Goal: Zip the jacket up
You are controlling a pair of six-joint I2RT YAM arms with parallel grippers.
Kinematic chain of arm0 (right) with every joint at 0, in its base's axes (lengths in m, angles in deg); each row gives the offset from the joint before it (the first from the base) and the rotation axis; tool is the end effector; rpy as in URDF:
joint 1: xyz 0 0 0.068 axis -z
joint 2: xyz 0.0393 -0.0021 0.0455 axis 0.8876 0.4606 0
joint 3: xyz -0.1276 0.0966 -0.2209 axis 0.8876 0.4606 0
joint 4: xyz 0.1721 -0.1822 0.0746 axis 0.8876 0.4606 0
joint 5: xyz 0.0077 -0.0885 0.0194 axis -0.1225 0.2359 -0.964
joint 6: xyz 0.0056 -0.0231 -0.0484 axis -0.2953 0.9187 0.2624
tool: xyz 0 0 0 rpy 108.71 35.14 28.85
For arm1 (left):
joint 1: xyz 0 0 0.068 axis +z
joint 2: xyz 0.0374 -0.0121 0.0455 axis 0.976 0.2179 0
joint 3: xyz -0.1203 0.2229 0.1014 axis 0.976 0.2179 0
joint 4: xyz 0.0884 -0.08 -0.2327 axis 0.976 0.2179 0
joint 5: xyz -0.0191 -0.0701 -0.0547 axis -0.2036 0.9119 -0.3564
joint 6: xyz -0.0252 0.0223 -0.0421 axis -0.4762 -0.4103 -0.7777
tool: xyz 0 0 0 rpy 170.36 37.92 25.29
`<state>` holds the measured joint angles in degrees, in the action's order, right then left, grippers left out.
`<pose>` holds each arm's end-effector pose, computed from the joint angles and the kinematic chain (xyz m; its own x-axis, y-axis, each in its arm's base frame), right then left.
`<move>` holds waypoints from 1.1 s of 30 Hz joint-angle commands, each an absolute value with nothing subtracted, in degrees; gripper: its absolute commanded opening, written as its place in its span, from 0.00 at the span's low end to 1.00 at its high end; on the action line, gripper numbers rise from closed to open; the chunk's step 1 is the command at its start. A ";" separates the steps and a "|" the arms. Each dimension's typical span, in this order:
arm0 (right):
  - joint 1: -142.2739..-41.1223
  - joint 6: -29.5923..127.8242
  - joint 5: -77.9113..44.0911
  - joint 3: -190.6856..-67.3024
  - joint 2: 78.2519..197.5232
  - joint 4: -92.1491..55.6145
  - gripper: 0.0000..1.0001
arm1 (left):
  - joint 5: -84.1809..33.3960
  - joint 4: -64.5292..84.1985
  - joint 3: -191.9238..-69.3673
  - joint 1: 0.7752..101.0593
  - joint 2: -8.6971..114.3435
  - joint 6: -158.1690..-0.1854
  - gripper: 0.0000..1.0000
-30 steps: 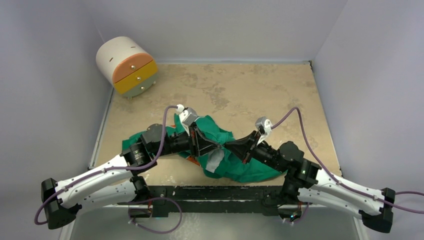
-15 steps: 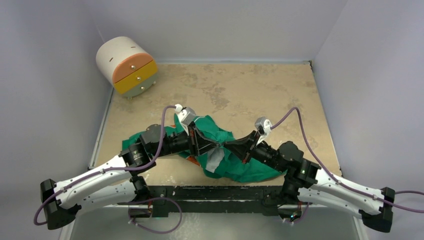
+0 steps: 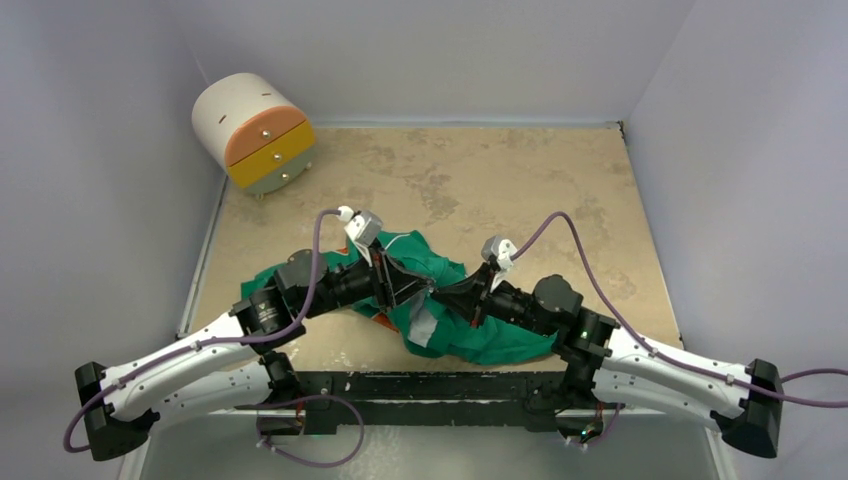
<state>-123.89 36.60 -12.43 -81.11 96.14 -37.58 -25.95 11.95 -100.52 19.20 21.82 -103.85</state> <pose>0.0829 0.1559 0.3040 -0.2423 0.2455 -0.9386 -0.8711 0.3708 0.3219 0.0948 -0.1622 0.3436 -0.5574 -0.2130 -0.8024 0.7233 0.3498 -0.5953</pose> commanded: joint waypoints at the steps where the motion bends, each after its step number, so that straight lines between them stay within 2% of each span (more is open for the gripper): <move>1: -123.65 37.03 -12.64 -82.80 98.06 -43.37 0.00 | -28.73 13.92 -104.42 18.86 21.20 -104.67 0.18; 7: -123.64 36.81 -12.69 -82.64 98.82 -45.41 0.00 | -35.04 23.91 -105.13 18.84 18.18 -104.75 0.30; 11: -123.63 36.85 -13.54 -82.22 98.59 -47.49 0.00 | -38.45 28.19 -105.14 18.88 17.51 -104.94 0.34; 21: -123.62 36.57 -15.31 -81.90 101.51 -49.71 0.00 | -35.97 24.11 -104.51 18.88 19.22 -108.64 0.51; 24: -123.64 36.59 -15.18 -81.86 102.23 -50.19 0.00 | -35.21 21.93 -103.66 18.88 19.34 -111.45 0.60; 33: -123.64 36.51 -15.36 -81.62 102.64 -51.02 0.00 | -35.42 20.15 -100.57 18.88 18.59 -118.17 0.61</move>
